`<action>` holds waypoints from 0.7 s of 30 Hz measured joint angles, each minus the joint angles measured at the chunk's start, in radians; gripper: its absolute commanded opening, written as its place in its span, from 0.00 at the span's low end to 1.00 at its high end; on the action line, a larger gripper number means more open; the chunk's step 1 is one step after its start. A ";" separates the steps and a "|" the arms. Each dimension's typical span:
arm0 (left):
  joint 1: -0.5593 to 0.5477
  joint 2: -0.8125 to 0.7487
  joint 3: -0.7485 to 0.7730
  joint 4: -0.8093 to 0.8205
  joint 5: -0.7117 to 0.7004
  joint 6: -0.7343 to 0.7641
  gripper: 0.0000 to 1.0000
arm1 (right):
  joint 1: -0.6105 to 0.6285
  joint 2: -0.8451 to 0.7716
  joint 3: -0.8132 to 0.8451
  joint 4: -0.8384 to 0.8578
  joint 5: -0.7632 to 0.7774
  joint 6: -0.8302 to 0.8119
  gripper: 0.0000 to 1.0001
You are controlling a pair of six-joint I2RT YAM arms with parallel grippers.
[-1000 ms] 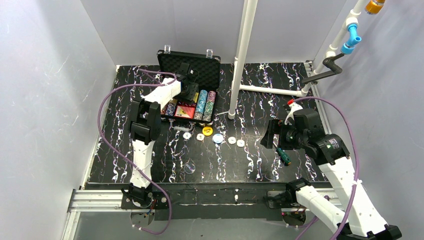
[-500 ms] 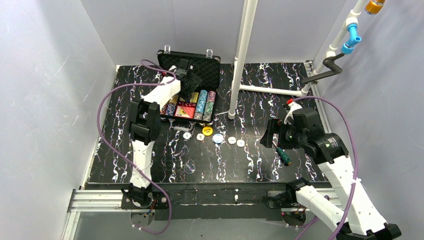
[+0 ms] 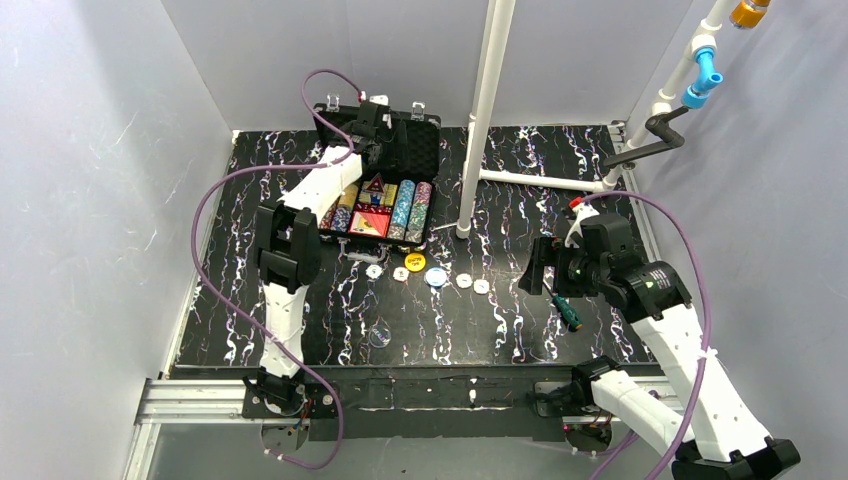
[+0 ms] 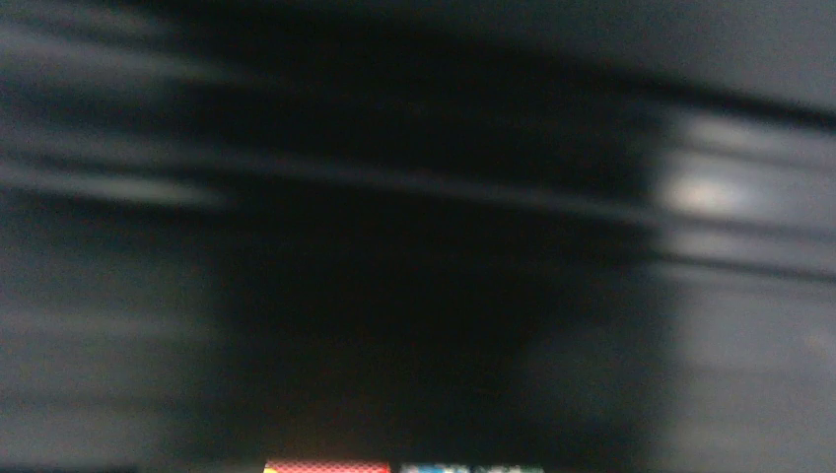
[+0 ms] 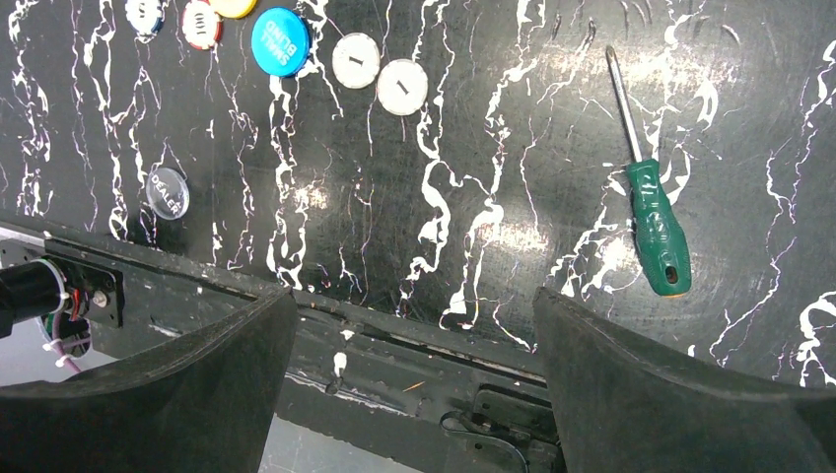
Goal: Pack up texas hold em set
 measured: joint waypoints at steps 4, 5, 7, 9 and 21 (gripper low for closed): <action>0.000 0.005 0.004 0.003 -0.011 0.122 0.67 | 0.000 0.007 0.000 0.000 0.000 0.002 0.97; 0.000 0.009 0.003 0.003 -0.017 0.135 0.67 | 0.000 0.008 0.000 0.000 0.000 0.002 0.97; 0.000 0.010 -0.019 0.026 -0.036 0.155 0.69 | 0.000 0.010 0.000 0.000 0.000 0.003 0.97; 0.000 -0.005 -0.090 0.109 -0.051 0.171 0.71 | 0.000 0.013 0.000 0.000 0.000 0.003 0.96; -0.006 -0.217 -0.513 0.450 -0.092 0.135 0.76 | 0.000 0.034 0.000 0.000 -0.008 0.014 0.96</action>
